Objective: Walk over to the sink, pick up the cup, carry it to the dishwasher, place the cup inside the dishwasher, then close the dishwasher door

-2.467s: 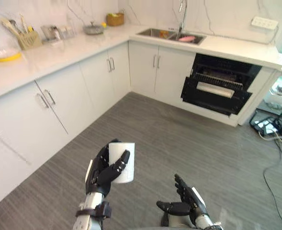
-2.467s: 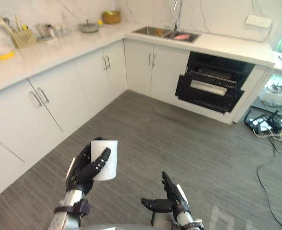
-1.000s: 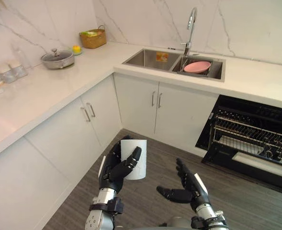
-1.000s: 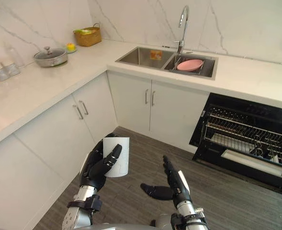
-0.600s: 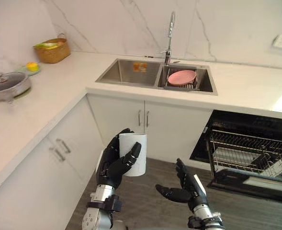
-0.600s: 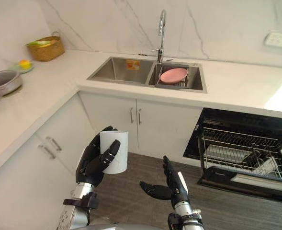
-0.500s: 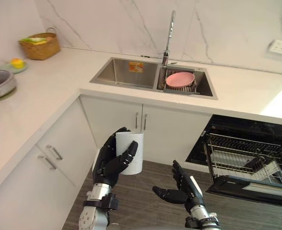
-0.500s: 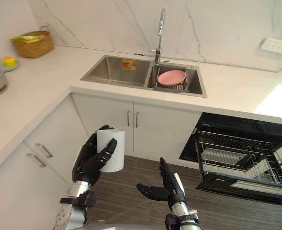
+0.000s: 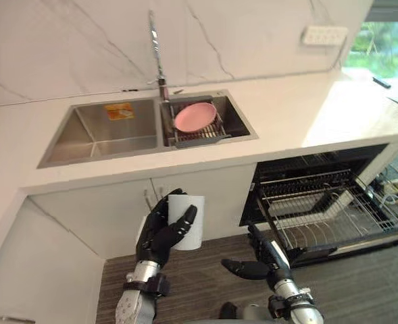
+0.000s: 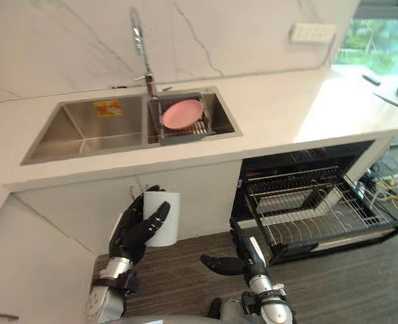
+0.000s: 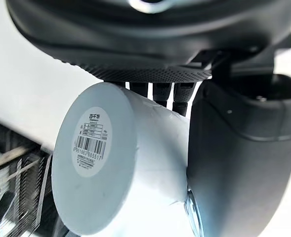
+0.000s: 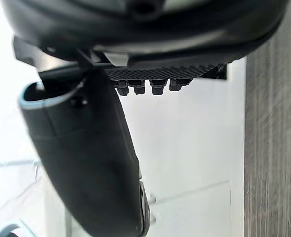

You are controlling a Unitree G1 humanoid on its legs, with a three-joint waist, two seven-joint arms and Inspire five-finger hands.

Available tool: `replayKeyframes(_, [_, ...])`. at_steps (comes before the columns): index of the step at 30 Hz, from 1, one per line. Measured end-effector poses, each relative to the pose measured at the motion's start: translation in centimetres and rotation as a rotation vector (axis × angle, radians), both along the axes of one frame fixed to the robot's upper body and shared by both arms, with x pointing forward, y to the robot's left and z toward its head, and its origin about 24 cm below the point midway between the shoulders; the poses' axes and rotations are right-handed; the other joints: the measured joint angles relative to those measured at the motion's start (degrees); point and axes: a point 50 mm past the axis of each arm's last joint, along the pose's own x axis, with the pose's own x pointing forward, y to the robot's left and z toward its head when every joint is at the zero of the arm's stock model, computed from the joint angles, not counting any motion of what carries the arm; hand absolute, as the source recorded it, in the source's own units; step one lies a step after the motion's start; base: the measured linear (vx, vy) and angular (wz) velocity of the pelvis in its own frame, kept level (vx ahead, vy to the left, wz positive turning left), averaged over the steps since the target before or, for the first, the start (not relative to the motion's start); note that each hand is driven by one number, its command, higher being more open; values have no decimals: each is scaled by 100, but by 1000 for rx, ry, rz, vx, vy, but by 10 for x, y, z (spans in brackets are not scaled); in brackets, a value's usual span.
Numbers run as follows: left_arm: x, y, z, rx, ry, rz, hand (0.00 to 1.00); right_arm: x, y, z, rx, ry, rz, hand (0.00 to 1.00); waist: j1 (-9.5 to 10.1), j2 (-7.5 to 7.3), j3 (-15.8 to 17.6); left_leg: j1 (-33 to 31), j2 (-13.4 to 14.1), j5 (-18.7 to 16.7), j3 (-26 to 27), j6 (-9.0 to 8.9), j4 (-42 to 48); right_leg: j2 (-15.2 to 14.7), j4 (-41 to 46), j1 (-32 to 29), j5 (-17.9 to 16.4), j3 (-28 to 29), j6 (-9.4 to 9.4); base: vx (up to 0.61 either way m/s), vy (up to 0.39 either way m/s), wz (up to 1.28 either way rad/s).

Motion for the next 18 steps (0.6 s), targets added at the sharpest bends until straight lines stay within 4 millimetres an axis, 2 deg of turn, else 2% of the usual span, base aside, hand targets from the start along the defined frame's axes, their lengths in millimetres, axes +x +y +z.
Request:
replayKeyframes(1, [0,-1,-1,-1,6,-3,0,0,-1,0,-1,-1,-3,100,0,19,57,-180,160,240,-62,41,566,98,-137,167,-11,52,5,157,-68,-69])
replayKeyframes(2, [-3,-3,-4,5,23,-8,0,1,0,2,0,-9,-2,100,36,74,139,-656,517,645,-282,55,1847,360,-494,543,16,248,-22,118,-37,-70])
replayKeyframes(4, [-5,-5,-5,11,29,-14,0,4,0,6,0,-30,-3,100,92,143,123,-1180,643,429,-510,106,2416,548,-656,687,5,452,-39,119,-2,-82])
replayKeyframes(5, [-5,-4,-5,13,29,-12,0,9,1,9,0,-51,0,100,120,147,125,-1503,570,191,-637,76,2358,606,-725,746,3,639,-49,151,28,-90])
replayKeyframes(7, [-5,-4,-5,13,29,-6,0,12,3,14,3,-75,10,100,231,137,118,-1770,328,-103,-707,33,1620,613,-857,785,26,970,-91,161,45,-101])
replayKeyframes(8, [-6,-2,-6,12,34,4,0,13,3,16,5,-83,19,100,248,135,111,-1827,80,-181,-831,21,810,600,-970,825,31,1166,-98,191,86,-104])
replayKeyframes(10, [-6,-2,-5,5,39,23,0,14,6,17,9,-91,37,100,249,118,100,-1878,-454,-156,-1329,7,-765,499,-1065,855,51,1569,-116,246,128,-88])
replayKeyframes(12, [-7,-1,-6,0,42,31,0,15,7,17,9,-88,48,100,249,124,97,-1930,-638,2,-1592,-44,-1251,464,-1073,875,64,1771,-85,221,125,-65])
replayKeyframes(13, [-9,-1,-6,-8,50,45,0,14,9,16,9,-78,56,100,274,140,77,-1919,-713,323,-1719,-38,-1518,443,-1045,922,6,1965,63,322,209,-93])
replayKeyframes(14, [-11,-1,-6,-15,57,64,0,14,12,15,2,-72,77,100,336,184,26,-1723,-734,773,-1675,93,-1690,462,-913,923,-117,2196,252,227,154,-96])
replayKeyframes(15, [-11,-1,-6,-17,57,73,0,14,13,14,-6,-68,88,100,359,210,-26,-1651,-754,792,-1604,333,-1694,454,-836,924,-181,2298,326,359,250,-87])
replayKeyframes(16, [-10,1,-2,-11,47,87,0,13,20,13,3,-63,114,100,362,87,-126,-1593,-799,686,-1417,355,-1640,360,-756,902,-262,2398,488,246,166,-52])
replayKeyframes(18, [-11,-3,6,-19,18,65,0,15,28,14,22,-67,138,100,375,-4,-166,-1492,-855,628,-1334,420,-1708,271,-661,899,-270,2321,580,305,178,-35])
